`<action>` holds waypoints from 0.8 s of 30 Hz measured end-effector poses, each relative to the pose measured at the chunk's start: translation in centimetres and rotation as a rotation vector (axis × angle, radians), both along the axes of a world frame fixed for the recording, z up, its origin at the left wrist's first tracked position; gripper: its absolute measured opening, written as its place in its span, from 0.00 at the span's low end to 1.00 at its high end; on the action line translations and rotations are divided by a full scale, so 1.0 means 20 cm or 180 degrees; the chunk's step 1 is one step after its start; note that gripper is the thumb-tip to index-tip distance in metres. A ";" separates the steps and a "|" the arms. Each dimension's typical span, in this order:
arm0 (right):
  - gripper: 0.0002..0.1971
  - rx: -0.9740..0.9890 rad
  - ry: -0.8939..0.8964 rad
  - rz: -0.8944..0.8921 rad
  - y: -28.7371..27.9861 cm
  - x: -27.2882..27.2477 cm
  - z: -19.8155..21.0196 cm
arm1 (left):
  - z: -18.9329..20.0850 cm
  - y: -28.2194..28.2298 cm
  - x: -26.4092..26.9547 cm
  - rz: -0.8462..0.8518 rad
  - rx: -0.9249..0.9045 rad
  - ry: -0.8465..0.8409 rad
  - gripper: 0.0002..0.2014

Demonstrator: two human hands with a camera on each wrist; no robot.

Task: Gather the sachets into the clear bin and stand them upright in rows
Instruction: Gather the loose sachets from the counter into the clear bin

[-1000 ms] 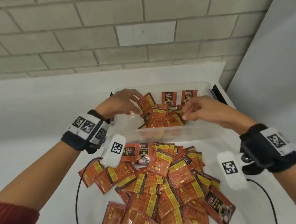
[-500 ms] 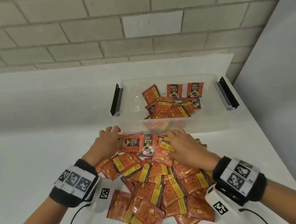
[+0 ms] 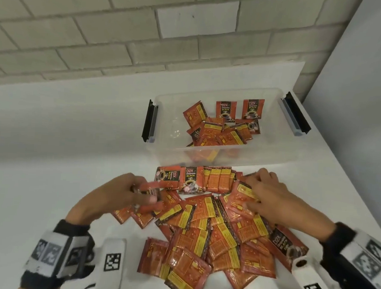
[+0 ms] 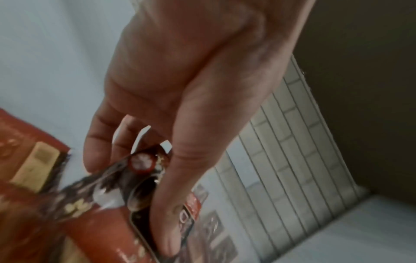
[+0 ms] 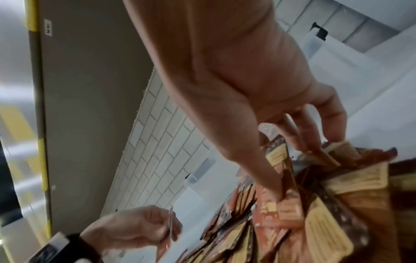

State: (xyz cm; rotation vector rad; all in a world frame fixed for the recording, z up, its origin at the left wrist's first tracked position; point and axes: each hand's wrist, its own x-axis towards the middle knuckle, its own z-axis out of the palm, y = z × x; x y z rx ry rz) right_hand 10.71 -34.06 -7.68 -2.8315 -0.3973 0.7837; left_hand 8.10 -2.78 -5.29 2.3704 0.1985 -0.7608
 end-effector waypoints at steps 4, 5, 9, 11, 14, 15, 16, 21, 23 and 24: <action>0.25 0.0479 0.0067 -0.0209 0.00 0.00 -0.01 | -0.14 -0.14 -0.07 -0.0099 0.0288 -0.0369 0.07; 0.24 0.0593 0.0075 -0.0256 0.00 0.01 -0.02 | -0.17 -0.15 -0.07 -0.0046 0.0348 -0.0515 0.10; 0.31 0.0768 0.0244 -0.0377 -0.02 0.02 -0.02 | -0.17 -0.14 -0.05 0.0354 0.0186 -0.0903 0.11; 0.37 0.0683 0.0255 -0.0330 -0.02 0.01 -0.03 | -0.12 -0.11 -0.05 0.0610 -0.0217 -0.0933 0.11; 0.39 0.0496 0.0194 -0.0330 0.00 0.00 -0.04 | -0.07 0.01 -0.07 0.1056 -0.0792 -0.0781 0.24; 0.38 0.0445 0.0159 -0.0360 0.01 0.00 -0.04 | -0.06 0.05 -0.08 0.1105 -0.0882 -0.0670 0.27; 0.37 0.0421 0.0127 -0.0387 0.02 -0.01 -0.04 | -0.06 0.10 -0.09 0.1059 -0.0873 -0.0527 0.29; 0.23 0.1020 0.0321 -0.0581 0.01 0.01 0.00 | -0.23 0.17 -0.16 0.0658 0.0459 -0.0629 0.05; 0.20 0.1303 0.0416 -0.0678 -0.06 0.02 0.07 | -0.29 0.18 -0.17 0.0616 0.0926 -0.0701 0.07; 0.20 0.1424 0.0481 -0.0744 -0.10 0.02 0.11 | -0.31 0.18 -0.16 0.0653 0.0898 -0.0726 0.08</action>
